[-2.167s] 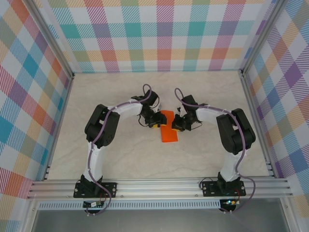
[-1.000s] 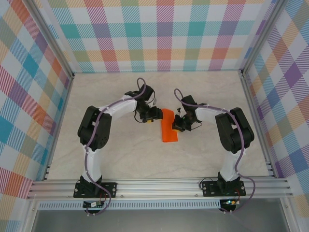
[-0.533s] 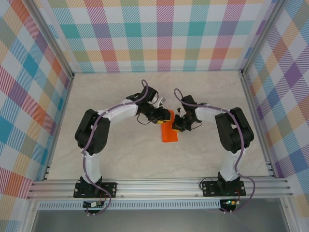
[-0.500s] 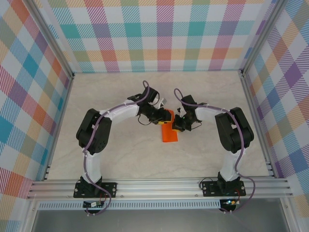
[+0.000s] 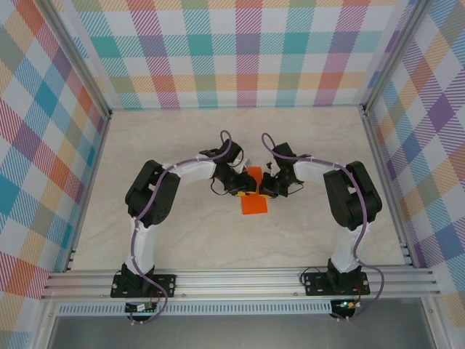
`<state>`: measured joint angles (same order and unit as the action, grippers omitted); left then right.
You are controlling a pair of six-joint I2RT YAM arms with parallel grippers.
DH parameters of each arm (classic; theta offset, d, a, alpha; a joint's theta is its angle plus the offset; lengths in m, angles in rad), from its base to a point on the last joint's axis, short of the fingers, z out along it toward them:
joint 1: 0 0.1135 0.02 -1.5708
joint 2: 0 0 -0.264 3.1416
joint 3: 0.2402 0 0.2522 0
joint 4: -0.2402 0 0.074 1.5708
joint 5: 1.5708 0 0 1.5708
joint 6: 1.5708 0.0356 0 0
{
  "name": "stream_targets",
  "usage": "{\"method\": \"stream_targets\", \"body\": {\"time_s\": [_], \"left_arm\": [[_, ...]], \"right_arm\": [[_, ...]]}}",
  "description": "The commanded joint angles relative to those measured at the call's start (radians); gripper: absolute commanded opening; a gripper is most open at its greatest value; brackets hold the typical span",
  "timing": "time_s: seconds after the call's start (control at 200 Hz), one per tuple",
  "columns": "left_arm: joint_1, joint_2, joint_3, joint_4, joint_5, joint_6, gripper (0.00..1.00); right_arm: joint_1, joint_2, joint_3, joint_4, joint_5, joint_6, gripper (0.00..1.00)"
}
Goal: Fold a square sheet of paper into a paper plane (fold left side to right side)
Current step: First fold the square sheet of paper in half at the center of the table.
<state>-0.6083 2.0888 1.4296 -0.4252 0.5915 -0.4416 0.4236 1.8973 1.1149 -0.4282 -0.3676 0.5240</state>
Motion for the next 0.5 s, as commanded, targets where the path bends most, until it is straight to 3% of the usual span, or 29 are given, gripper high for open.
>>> {"method": "stream_targets", "body": {"time_s": [0.0, 0.495], "left_arm": [[0.021, 0.024, -0.041, -0.032, -0.021, 0.037, 0.37], [0.101, -0.043, -0.127, -0.042, -0.028, 0.073, 0.39]], "right_arm": [[0.008, 0.054, -0.007, -0.078, 0.05, -0.026, 0.06], [0.007, 0.063, -0.006, -0.09, 0.053, -0.031, 0.06]]}}
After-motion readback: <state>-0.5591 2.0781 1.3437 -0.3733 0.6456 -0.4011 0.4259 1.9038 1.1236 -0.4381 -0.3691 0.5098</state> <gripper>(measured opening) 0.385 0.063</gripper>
